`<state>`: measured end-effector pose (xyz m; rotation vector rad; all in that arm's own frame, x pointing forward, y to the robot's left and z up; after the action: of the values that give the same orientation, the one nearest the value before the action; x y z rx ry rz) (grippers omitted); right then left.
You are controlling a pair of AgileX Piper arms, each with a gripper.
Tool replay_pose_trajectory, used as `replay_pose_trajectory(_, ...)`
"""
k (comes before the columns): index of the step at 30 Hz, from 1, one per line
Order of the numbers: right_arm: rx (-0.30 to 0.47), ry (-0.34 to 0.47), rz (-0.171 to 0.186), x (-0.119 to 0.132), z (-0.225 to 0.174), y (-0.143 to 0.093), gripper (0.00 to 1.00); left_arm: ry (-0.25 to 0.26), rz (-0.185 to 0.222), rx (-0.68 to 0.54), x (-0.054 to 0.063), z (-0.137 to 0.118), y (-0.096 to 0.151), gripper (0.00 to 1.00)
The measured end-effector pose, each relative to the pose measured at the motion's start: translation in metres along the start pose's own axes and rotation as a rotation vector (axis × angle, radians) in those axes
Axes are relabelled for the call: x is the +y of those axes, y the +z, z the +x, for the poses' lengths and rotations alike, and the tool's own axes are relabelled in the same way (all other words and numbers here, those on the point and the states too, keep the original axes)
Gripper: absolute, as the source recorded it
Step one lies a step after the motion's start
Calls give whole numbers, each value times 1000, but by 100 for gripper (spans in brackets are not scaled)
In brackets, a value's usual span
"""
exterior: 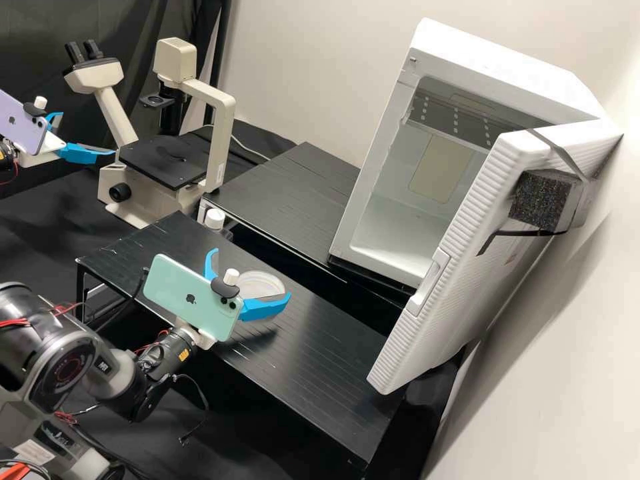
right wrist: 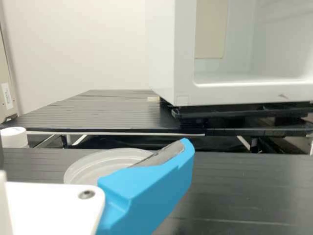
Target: Return the petri dish to the incubator.
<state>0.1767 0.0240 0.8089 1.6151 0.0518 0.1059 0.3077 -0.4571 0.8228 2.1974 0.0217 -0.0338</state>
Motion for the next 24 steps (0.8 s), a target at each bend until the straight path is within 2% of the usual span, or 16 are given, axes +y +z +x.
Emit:
replay_pose_trajectory(7,-14,-46,3,-9,2,2,100,0,0,0,0,0,0,100)
replay_pose_trajectory(12,-36,-56,-17,-13,3,4,100,0,0,0,0,0,0,100)
replay_pose_trajectory(19,-80,-65,-67,-17,5,10,100,0,0,0,0,0,0,100)
replay_pose_trajectory(22,-79,-64,-67,-18,6,10,100,0,0,0,0,0,0,100)
replay_pose_trajectory(23,-76,-61,-67,-17,6,10,0,0,0,0,0,0,0,100)
replay_pose_trajectory(24,-74,-60,-67,-17,6,10,0,0,0,0,0,0,0,100)
